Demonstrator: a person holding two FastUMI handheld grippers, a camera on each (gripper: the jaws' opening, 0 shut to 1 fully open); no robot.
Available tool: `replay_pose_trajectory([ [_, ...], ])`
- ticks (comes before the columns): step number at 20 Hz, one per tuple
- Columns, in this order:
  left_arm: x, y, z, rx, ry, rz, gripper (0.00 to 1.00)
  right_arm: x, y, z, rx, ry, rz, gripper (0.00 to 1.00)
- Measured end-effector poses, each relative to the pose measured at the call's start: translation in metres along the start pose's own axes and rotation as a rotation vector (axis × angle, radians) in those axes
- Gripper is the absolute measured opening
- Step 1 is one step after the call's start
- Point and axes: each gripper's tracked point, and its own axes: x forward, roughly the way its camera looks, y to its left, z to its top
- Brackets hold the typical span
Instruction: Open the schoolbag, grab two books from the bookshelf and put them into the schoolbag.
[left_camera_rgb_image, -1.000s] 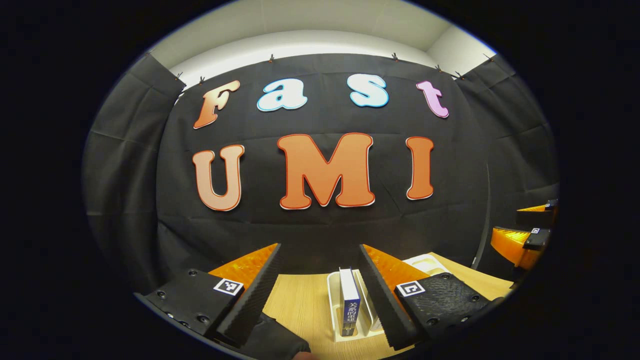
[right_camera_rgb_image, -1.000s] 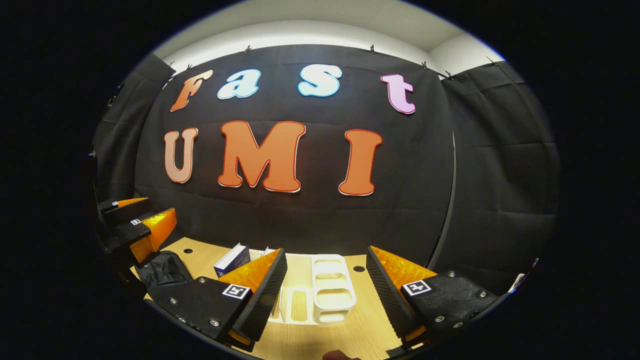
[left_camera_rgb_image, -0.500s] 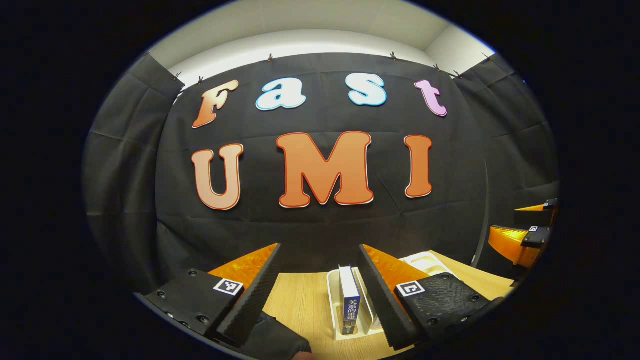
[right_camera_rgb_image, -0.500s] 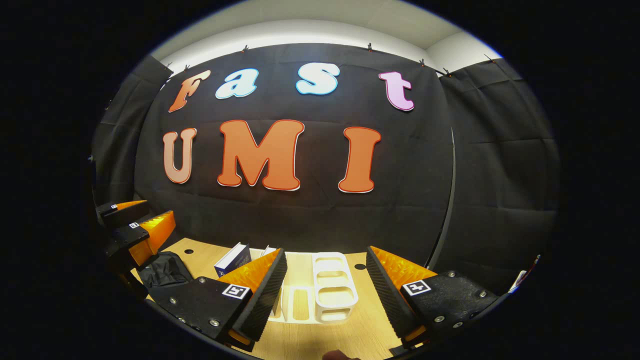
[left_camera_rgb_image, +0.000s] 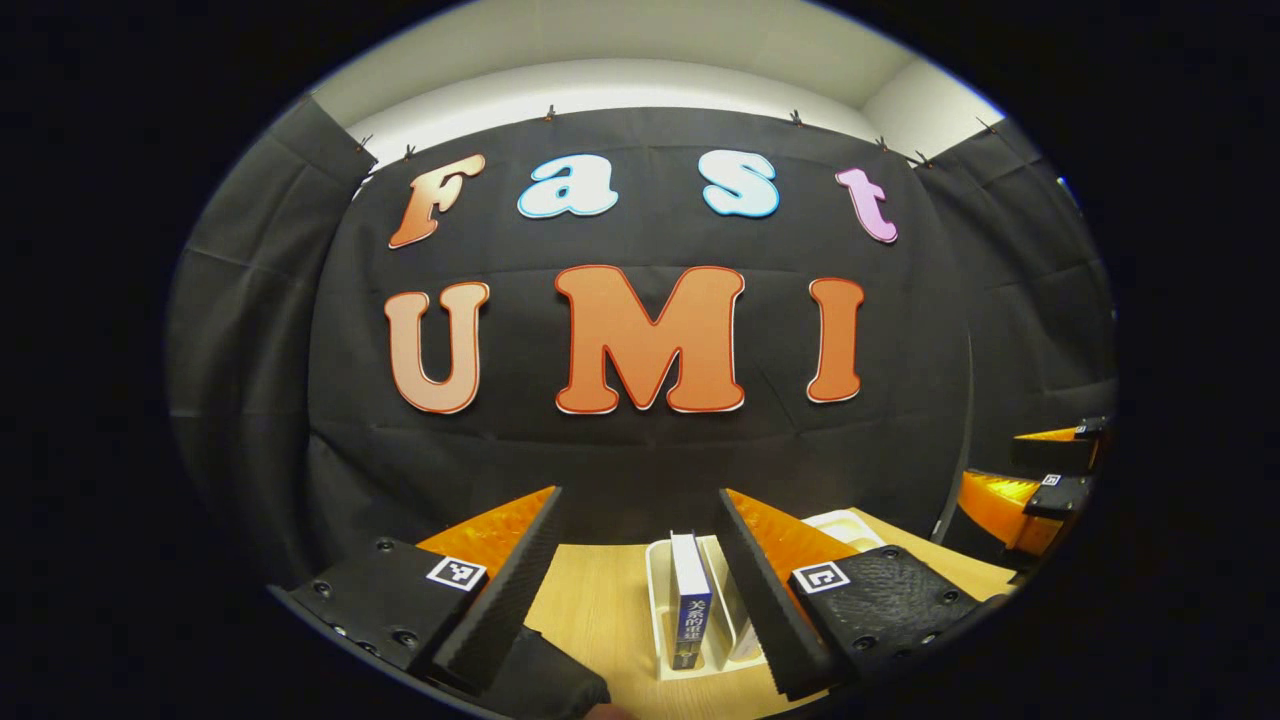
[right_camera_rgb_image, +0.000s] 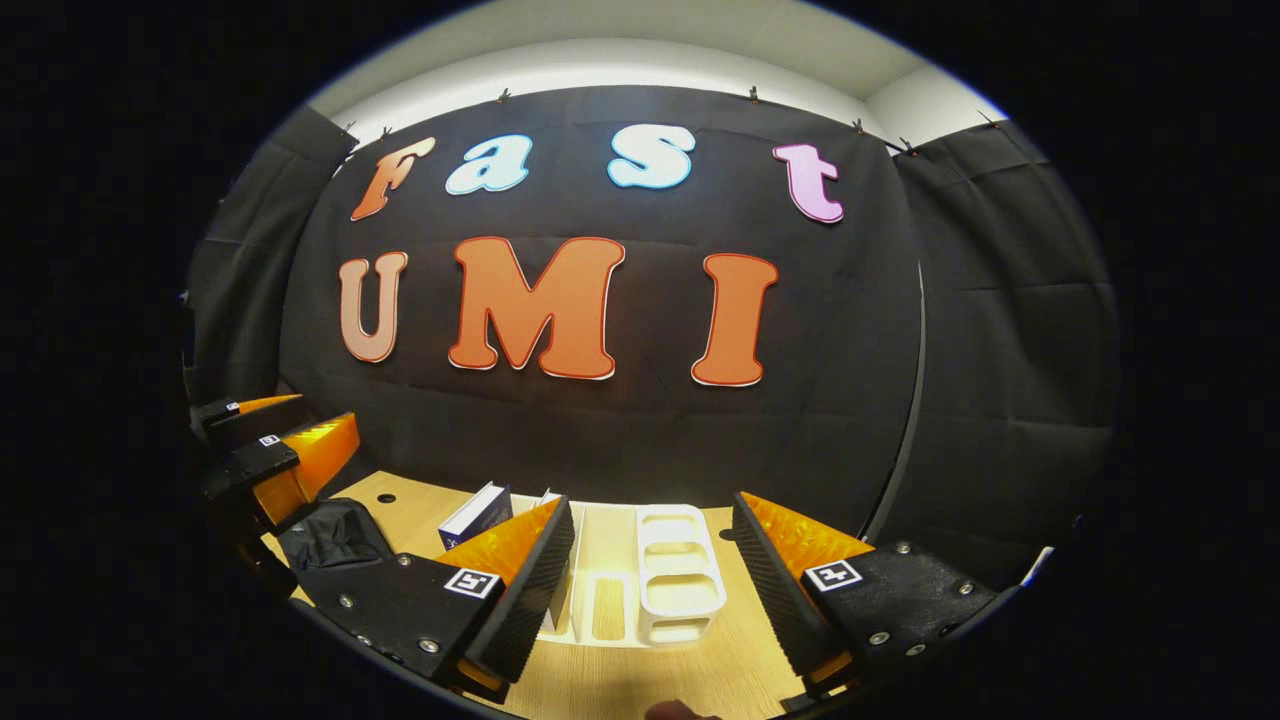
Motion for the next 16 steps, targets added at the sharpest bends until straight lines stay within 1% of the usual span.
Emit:
replay_pose_trajectory([
  [1,0.000,0.001,-0.003,0.010,0.002,0.008,0.94,0.000,0.000,0.000,-0.002,-0.001,-0.002,0.95],
  [2,-0.001,0.003,-0.006,0.020,0.007,0.017,0.96,0.000,0.000,0.000,-0.003,-0.002,0.001,0.95],
  [7,-0.008,0.002,-0.011,0.071,-0.005,0.018,0.96,0.001,-0.001,-0.006,-0.009,0.001,0.007,0.95],
  [10,-0.010,0.006,-0.021,0.103,0.016,0.024,0.96,0.003,-0.006,-0.006,-0.005,-0.004,0.001,0.95],
  [14,-0.014,0.014,-0.041,0.181,0.058,0.032,0.96,0.006,-0.014,-0.007,-0.021,-0.014,-0.003,0.95],
  [16,-0.018,0.021,-0.058,0.222,0.092,0.035,0.95,0.007,-0.015,-0.011,-0.032,-0.005,0.005,0.95],
])
